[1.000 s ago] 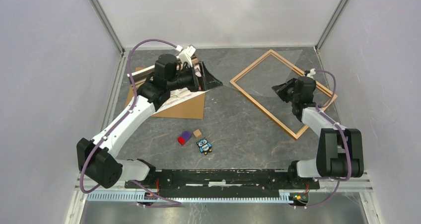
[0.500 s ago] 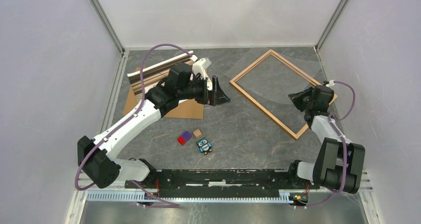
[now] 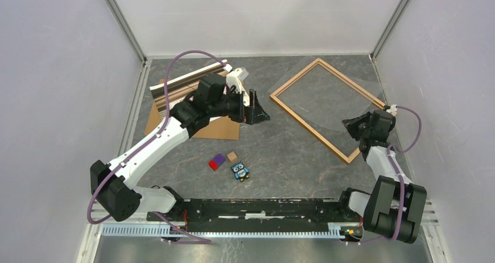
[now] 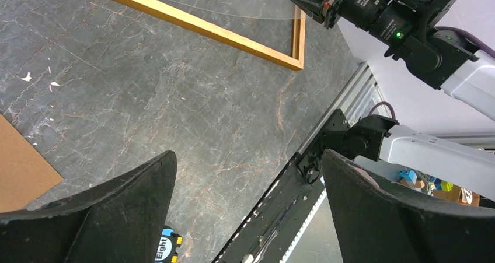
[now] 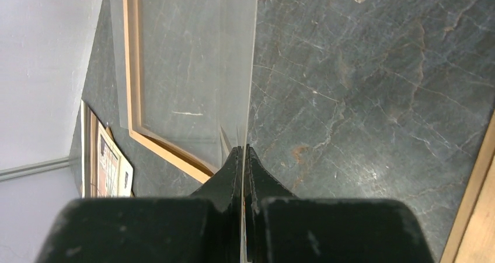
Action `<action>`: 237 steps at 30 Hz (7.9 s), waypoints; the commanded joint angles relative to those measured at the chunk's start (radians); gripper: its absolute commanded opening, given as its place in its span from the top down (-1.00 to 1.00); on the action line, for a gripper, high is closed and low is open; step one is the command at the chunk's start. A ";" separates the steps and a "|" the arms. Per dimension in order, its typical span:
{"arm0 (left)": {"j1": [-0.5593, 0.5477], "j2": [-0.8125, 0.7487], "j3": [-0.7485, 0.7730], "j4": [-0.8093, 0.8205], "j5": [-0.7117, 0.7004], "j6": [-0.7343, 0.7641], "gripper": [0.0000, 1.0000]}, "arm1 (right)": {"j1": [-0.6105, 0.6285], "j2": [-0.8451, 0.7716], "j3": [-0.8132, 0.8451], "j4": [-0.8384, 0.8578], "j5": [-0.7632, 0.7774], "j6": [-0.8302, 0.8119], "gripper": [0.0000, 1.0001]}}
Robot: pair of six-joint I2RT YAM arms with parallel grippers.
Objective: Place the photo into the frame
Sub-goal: Place the photo frame item in the photo frame.
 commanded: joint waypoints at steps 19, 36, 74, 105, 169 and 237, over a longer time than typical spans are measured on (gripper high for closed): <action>-0.008 -0.019 0.043 0.003 -0.006 0.047 -1.00 | -0.004 -0.097 -0.066 -0.042 0.032 -0.027 1.00; -0.011 -0.035 0.043 -0.003 -0.027 0.057 -1.00 | -0.005 -0.150 -0.054 -0.145 0.074 -0.059 1.00; -0.022 -0.018 0.038 -0.002 -0.024 0.054 -1.00 | -0.057 -0.133 -0.005 -0.202 0.023 -0.223 1.00; -0.023 -0.020 0.032 0.008 -0.013 0.045 -1.00 | -0.057 -0.151 -0.020 -0.198 0.012 -0.194 1.00; -0.030 -0.001 0.028 0.032 0.059 0.017 -1.00 | -0.080 0.017 0.076 -0.249 -0.244 -0.273 1.00; -0.027 0.024 0.015 0.033 0.034 0.038 -1.00 | -0.128 0.119 0.070 0.055 -0.348 -0.083 0.90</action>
